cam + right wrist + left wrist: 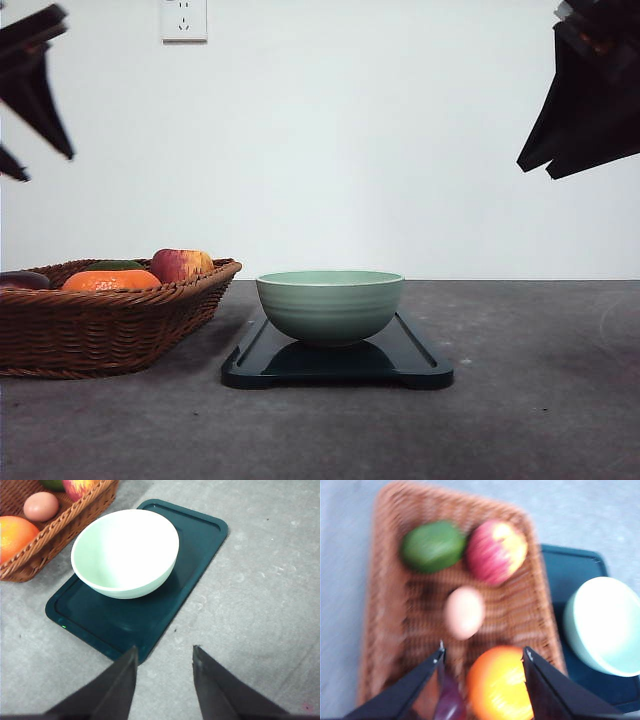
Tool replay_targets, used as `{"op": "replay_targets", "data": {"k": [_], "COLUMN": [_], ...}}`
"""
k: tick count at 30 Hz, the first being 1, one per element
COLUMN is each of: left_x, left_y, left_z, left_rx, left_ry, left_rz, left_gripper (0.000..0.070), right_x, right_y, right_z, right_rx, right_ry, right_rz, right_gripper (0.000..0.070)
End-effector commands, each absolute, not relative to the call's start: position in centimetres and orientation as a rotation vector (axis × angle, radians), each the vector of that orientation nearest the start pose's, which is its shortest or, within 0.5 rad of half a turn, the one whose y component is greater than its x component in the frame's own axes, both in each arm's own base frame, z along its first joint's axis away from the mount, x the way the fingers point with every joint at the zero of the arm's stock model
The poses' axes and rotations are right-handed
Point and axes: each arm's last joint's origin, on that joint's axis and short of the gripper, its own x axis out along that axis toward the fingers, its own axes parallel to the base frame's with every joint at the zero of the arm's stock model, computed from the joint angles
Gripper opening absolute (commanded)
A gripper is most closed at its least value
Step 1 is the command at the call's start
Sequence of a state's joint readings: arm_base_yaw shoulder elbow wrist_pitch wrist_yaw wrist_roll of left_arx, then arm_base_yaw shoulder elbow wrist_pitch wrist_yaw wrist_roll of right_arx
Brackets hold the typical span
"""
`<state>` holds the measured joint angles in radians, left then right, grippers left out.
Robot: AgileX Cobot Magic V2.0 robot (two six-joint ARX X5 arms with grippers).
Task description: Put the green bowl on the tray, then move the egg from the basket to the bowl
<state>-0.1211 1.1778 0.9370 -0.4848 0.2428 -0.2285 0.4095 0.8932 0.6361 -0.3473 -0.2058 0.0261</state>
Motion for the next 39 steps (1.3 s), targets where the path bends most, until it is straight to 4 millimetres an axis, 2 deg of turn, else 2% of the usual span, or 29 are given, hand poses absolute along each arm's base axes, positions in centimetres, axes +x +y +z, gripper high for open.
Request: {"op": "replay_targets", "data": {"k": [1,9,13,16,18,35,39], "left_x": [25.0,29.6,32.2,33.7,34.6,37.0,37.2], "left_y": [-4.2,-7.0,-8.2,-8.9,-9.1,-9.6,-9.7], "left_z": [28.6,27.7,27.2,26.6,26.0,20.9,20.4], "left_rx": [-0.235,-0.124,-0.047,-0.022,-0.009,0.03,0.034], "left_ry": [0.784,0.999,1.05,1.063,1.075,1.185,1.195], "left_rz": [-0.272,-0.275,-0.248,-0.228,-0.209,-0.166,-0.167], "left_gripper": [0.0309,0.0312,0.0318,0.0395,0.0403,0.0402,0.0402], "right_x": [17.0,16.9,16.9,16.9,16.9,16.9,16.9], "right_y": [8.1,8.1,8.1,8.1,8.1,8.1,8.1], "right_z": [25.1,25.1,25.1,25.1,25.1,25.1,25.1], "right_rx": [-0.047,-0.047,-0.048,-0.047,-0.047,-0.044,-0.041], "right_ry": [0.61,0.616,0.616,0.616,0.616,0.617,0.618], "right_rz": [0.591,0.591,0.591,0.591,0.591,0.589,0.587], "right_gripper": [0.0212,0.0212,0.0212,0.0212,0.0212,0.0212,0.0212]}}
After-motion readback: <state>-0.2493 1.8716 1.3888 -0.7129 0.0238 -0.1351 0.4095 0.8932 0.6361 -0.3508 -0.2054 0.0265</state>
